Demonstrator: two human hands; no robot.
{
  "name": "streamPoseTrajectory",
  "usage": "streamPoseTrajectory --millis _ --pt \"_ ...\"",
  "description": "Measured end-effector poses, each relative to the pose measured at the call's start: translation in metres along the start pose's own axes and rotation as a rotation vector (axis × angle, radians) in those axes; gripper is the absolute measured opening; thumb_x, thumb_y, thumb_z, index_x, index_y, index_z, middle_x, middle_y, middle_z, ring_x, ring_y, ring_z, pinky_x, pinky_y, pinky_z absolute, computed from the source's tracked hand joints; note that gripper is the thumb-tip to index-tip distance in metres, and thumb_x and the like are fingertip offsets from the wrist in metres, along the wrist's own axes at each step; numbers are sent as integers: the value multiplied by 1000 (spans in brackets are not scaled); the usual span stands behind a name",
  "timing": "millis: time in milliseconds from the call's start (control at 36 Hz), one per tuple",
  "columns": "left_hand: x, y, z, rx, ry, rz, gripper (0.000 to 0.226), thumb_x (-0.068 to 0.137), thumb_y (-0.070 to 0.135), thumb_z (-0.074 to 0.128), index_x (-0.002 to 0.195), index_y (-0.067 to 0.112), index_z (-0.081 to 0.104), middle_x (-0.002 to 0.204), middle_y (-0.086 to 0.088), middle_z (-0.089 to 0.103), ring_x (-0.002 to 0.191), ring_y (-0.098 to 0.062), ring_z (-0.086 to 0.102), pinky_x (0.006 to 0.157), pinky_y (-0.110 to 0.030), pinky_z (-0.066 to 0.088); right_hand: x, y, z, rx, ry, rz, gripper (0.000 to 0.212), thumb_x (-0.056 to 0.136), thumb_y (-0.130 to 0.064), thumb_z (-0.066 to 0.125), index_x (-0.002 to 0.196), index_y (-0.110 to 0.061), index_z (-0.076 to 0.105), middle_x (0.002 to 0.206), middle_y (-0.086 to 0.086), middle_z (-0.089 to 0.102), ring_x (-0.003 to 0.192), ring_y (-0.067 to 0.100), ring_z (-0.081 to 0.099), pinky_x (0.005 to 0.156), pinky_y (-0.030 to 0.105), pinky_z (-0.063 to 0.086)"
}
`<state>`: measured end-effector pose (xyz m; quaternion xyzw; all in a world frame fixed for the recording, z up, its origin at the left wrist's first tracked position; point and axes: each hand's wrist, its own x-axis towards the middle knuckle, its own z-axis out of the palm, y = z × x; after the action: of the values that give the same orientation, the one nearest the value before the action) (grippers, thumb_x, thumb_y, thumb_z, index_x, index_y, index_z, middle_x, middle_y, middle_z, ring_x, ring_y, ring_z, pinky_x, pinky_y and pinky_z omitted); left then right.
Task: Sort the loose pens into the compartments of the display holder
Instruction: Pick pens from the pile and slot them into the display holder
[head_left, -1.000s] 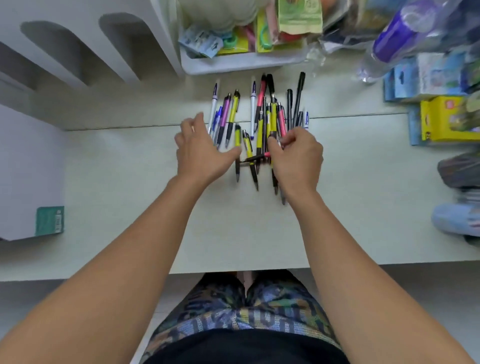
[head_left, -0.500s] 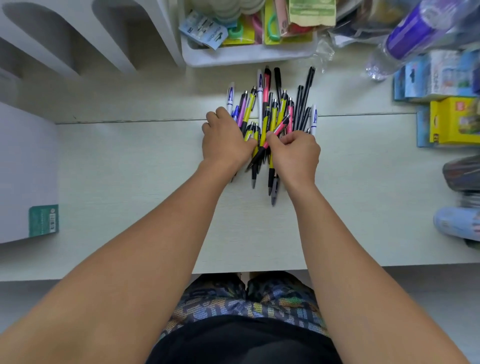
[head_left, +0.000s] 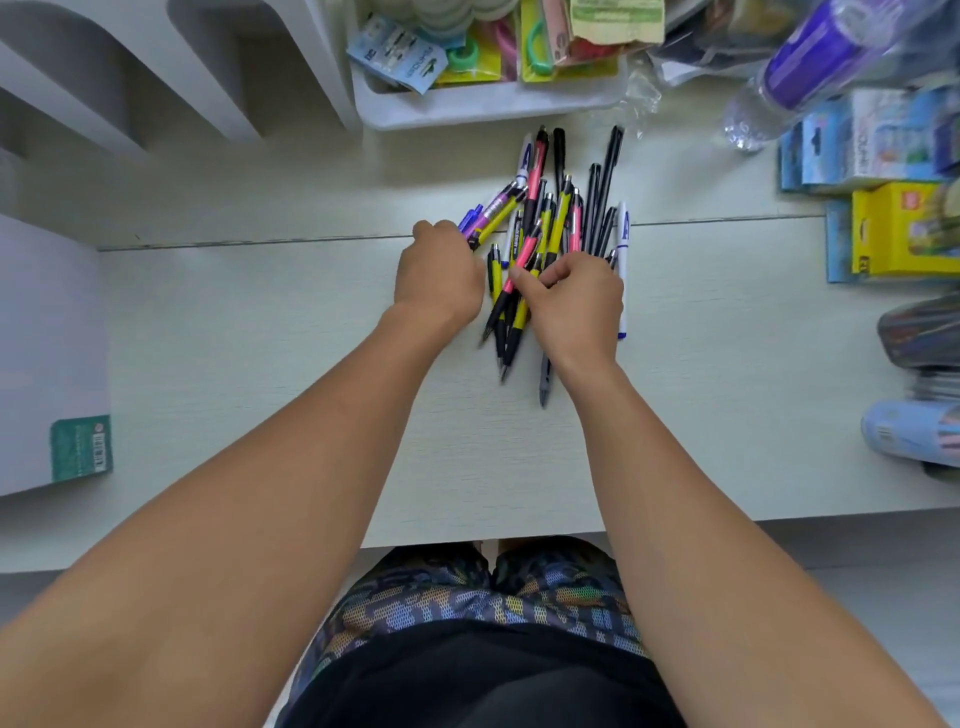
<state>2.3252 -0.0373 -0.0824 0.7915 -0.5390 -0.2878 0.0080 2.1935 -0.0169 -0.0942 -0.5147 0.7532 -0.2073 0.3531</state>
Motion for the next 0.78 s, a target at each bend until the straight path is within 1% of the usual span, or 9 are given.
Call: streamPoseTrajectory --millis 139,306,389,500,556,611,667,722,778 --pt "-8 -1 10 -222 6 -3 32 102 38 53 107 7 62 100 -9 60 87 -26 56 70 -31 36 3 -6 1 89 -61 7 36 86 -34 82 60 -17 63 59 -6 61 56 4 58 66 20 45" --pt "-18 8 15 -162 3 -13 48 94 52 64 109 7 54 103 -7 49 85 -20 45 69 -30 31 6 -3 -18 86 -67 47 19 88 -22 78 69 -19 75 67 -1 72 71 16 73 80 40 62" --pt "-20 12 16 -153 -17 -8 46 93 45 69 113 7 51 104 -5 48 88 -22 48 71 -30 33 7 2 -32 81 -36 47 11 87 -22 75 76 -21 75 69 -2 72 70 17 73 77 41 63" --pt "-28 25 17 -90 -21 -9 58 87 36 78 126 4 49 123 -13 53 107 -29 60 74 -30 39 3 6 -41 90 -23 52 7 86 -27 74 80 -25 74 72 -3 73 70 17 73 75 42 63" --pt "-31 29 19 -100 -6 -31 58 88 33 77 129 4 48 124 -13 51 107 -28 60 73 -28 39 -1 7 -43 104 -30 48 8 88 -25 73 80 -25 73 71 -3 72 69 17 72 74 42 63" --pt "-31 28 20 -133 14 -40 46 90 29 74 123 5 54 117 -11 55 99 -26 62 70 -27 40 -5 9 -45 111 -46 27 7 89 -24 71 83 -23 74 70 -2 71 68 17 72 73 42 63" --pt "-32 22 19 -189 26 -37 28 89 26 73 106 7 60 96 -6 60 83 -24 61 64 -28 41 -10 12 -47 120 -62 14 7 89 -24 71 84 -21 75 69 -2 71 68 17 71 73 41 63" --pt "-33 13 16 -241 -8 -41 20 88 23 72 92 10 58 77 0 53 70 -20 55 57 -26 39 -14 16 -49 124 -77 10 9 91 -25 70 85 -20 75 70 -2 71 68 17 72 74 40 63" --pt "-35 3 13 -346 -78 -75 16 89 21 69 89 11 57 74 0 50 65 -17 51 52 -26 36 -20 19 -51 116 -97 -3 11 92 -27 70 86 -20 75 72 -2 71 68 17 71 74 38 62"
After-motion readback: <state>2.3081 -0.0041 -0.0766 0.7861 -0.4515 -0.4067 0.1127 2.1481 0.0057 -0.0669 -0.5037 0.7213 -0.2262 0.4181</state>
